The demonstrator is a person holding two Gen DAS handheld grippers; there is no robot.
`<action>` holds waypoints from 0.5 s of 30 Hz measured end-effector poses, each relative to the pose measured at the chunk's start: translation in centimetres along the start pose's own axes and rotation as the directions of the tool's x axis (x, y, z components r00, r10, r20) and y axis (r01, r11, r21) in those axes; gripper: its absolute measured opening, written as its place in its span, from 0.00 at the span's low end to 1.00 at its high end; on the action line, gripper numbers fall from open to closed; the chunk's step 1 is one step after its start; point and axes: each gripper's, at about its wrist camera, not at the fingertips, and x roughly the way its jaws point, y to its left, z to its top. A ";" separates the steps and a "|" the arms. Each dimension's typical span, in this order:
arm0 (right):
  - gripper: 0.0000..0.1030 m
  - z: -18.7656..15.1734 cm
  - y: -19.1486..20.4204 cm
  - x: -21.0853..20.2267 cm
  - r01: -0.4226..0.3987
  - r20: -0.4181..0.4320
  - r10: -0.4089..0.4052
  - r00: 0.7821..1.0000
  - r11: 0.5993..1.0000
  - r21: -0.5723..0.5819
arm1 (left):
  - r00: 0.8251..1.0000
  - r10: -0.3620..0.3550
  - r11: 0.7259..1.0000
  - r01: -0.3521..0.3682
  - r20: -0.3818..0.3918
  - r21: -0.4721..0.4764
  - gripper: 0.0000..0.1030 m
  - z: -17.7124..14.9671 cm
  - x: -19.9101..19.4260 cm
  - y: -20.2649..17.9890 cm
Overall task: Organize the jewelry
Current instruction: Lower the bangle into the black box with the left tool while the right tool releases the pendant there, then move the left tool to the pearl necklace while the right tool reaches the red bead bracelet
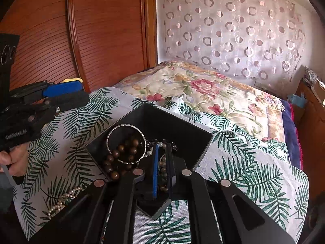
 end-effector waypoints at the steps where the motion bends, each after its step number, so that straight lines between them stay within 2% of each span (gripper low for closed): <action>1: 0.19 -0.1 0.0 -0.3 0.000 0.004 0.000 1.000 1.000 0.003 | 1.000 0.004 1.000 -0.004 0.004 0.000 0.56 -0.1 -0.3 0.0; 7: 0.19 -1.6 0.6 -3.2 0.007 0.028 -0.007 1.000 1.000 0.024 | 0.999 0.039 0.999 -0.038 0.034 -0.012 0.83 -0.8 -2.5 0.0; 9: 0.19 -2.3 0.9 -4.0 0.010 0.030 -0.011 0.999 1.000 0.029 | 0.997 0.055 0.998 -0.054 0.046 -0.017 0.89 -1.1 -3.3 -0.1; 15: 0.26 -4.7 1.9 -6.4 0.015 0.038 -0.017 0.999 0.999 0.048 | 0.996 0.077 0.997 -0.075 0.051 -0.032 0.93 -2.1 -5.4 0.0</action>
